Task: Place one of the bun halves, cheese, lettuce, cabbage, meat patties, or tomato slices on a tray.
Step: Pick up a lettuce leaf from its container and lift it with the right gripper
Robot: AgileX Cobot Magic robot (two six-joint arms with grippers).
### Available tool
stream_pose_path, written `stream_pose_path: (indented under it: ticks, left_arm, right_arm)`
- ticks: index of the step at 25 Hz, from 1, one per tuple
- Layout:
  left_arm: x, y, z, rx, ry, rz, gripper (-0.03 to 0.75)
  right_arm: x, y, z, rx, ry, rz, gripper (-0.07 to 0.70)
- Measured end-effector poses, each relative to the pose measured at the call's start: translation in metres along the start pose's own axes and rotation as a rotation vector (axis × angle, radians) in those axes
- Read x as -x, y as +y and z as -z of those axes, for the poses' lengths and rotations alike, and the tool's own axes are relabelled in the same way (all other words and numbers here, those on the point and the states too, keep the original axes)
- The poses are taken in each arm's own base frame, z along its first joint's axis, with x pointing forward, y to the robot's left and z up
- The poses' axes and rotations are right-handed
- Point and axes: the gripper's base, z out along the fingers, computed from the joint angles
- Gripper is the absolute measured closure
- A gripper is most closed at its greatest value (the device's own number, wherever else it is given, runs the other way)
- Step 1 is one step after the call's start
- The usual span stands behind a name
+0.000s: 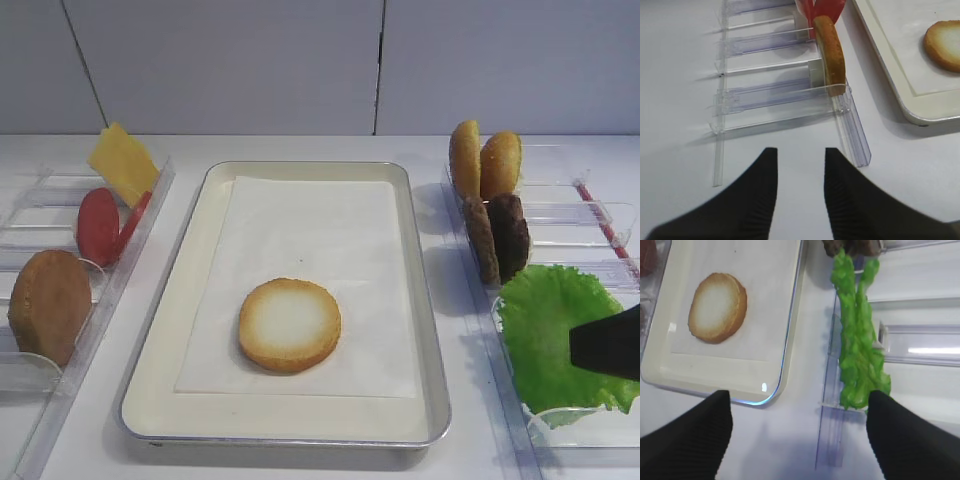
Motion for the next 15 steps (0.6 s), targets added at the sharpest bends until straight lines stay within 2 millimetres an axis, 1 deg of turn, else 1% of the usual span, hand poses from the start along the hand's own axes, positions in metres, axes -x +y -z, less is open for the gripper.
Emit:
stream_pose_path:
  ticks: [6, 8, 12, 15]
  left_arm:
    - [0.000, 0.000, 0.000, 0.000, 0.000, 0.000, 0.501]
    - [0.000, 0.000, 0.000, 0.000, 0.000, 0.000, 0.501]
    - [0.000, 0.000, 0.000, 0.000, 0.000, 0.000, 0.501]
    - [0.000, 0.000, 0.000, 0.000, 0.000, 0.000, 0.501]
  right_arm:
    - [0.002, 0.001, 0.000, 0.009, -0.029, -0.011, 0.068]
    - [0.000, 0.000, -0.002, 0.010, -0.022, -0.016, 0.068]
    - [-0.010, -0.006, -0.009, 0.009, 0.015, -0.031, 0.068]
    - [-0.010, -0.006, -0.010, 0.020, -0.003, -0.025, 0.068]
